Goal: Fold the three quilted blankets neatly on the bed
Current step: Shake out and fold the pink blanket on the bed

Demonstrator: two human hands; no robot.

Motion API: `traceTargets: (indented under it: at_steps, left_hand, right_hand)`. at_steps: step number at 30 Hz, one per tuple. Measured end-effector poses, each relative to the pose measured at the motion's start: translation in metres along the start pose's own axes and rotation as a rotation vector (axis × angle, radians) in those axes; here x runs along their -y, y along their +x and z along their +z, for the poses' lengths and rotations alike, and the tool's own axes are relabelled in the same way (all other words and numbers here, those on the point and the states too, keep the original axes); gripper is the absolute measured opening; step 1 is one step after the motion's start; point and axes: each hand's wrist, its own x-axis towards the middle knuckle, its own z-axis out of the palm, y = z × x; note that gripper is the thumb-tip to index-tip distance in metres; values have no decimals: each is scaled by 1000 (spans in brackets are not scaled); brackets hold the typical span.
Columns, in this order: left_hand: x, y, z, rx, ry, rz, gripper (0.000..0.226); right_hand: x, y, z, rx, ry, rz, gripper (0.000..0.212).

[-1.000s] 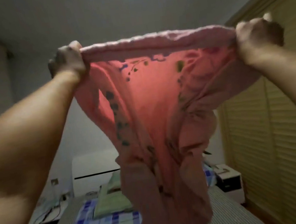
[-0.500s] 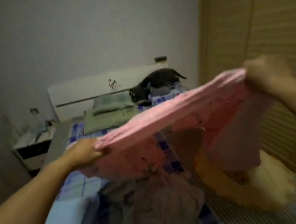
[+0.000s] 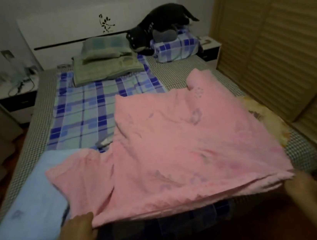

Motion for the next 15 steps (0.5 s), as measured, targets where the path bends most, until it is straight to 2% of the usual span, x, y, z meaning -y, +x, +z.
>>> traceTargets:
  at_steps: [1, 2, 3, 4, 5, 7, 8, 9, 10, 11, 12, 13, 15]
  left_hand:
    - [1, -12, 17, 62, -14, -1, 36]
    - [-1, -19, 30, 110, -35, -19, 42]
    - [-5, -26, 38, 165, -46, -70, 46]
    - [-9, -32, 43, 163, -86, -123, 45]
    - [-20, -35, 39, 113, -113, -120, 38]
    - [-50, -39, 26, -193, -240, -179, 21]
    - [-67, -37, 19, -399, -354, -273, 17]
    - [-88, -36, 8, -560, -496, -397, 19]
    - [-107, -35, 1, -641, -688, -516, 28]
    - [-121, -33, -3, -654, -832, -568, 41]
    - [-129, -30, 0, -575, -842, -515, 53]
    - [-131, -28, 8, -418, -646, -398, 58]
    - [-132, -41, 16, -36, -156, -174, 61]
  right_hand:
    - [-13, 6, 19, 142, -134, -164, 75]
    - [-27, 18, 33, 275, -282, -264, 88]
    - [-36, 31, 42, 358, -360, -285, 79]
    - [-39, 38, 46, 318, -315, -277, 62]
    - [-36, 40, 43, 215, -235, -294, 54]
    - [-22, 37, 35, -34, -36, -327, 49]
    - [-13, 35, 29, -88, 29, -343, 48]
    - [-4, 35, 26, -209, 24, -429, 47]
    - [-1, 35, 24, -218, 16, -499, 45]
    - [2, 31, 19, -97, -12, -565, 41]
    - [2, 23, 13, 103, -91, -586, 36]
    - [-10, 28, 19, 207, -215, -651, 36]
    - [-36, 45, 23, 328, -441, -654, 54]
